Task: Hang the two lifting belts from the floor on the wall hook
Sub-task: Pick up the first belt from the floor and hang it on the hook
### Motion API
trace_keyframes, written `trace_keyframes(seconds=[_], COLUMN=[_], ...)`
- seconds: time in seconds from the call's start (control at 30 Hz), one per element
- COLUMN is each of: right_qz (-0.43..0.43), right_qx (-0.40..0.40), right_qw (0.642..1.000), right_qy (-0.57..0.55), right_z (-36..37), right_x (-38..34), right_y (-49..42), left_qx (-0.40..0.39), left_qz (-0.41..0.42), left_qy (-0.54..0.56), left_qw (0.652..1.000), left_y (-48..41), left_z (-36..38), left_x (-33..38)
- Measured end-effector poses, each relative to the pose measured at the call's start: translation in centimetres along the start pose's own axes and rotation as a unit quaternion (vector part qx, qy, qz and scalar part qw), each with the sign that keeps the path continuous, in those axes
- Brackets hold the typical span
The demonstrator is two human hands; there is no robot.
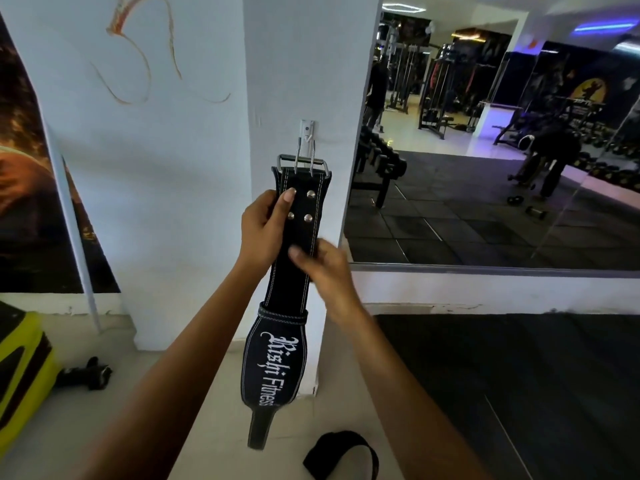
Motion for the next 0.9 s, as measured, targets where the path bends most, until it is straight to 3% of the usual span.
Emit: trace_keyframes(seconds=[0.17,0.3,0.47,0.53,0.6,0.7,0.9], right_qz=[0.061,0.050,-0.030,-0.042,-0.050,-0.073,-0.108], right_qx=[0.004,0.006,0.054,0.051,0.056,0.075,0.053], right_qw=[0.995,0.998,0.997,0.997,0.997,0.994,0.992], right_qy=[0.084,0.041,0.038,0.030,0.014,0.014,0.043], right_z=[-0.6,-0.1,0.4,0.9,1.3,1.3,1.4], right_x=[5.9,2.0,-3.7,-4.2,-4.0,-3.8,-4.0], right_y=[3.9,1.4,-2.4,-2.6,-2.6,-2.9,-2.8], left_qx=[0.002,-0.003,-0.024,-0.061,-0.148,-0.257,-0.281], left_qz=[-0.023,-0.047,-0.067,-0.078,-0.116,-0.161,-0.192], left_qy=[-0.023,-0.004,0.043,0.059,0.071,0.020,-0.005], left_qw=[0.999,0.999,0.997,0.993,0.980,0.953,0.940], left_y=[0.3,1.3,1.5,1.5,2.3,5.0,8.5], left_z=[-0.7,-0.7,-0.9,-1.4,-2.3,-3.9,-4.5], left_x=[-1.1,-2.3,-1.5,-1.1,-2.0,-5.7,-8.9])
Point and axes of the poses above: each hand's wrist, its own y-axis away from the middle knuckle, its own z-axis out of the palm, x = y × z, the point moved 3 cm from there along -y, towards the middle knuckle, and after that the axes turned 9 degrees about x, right-handed, at the moved point
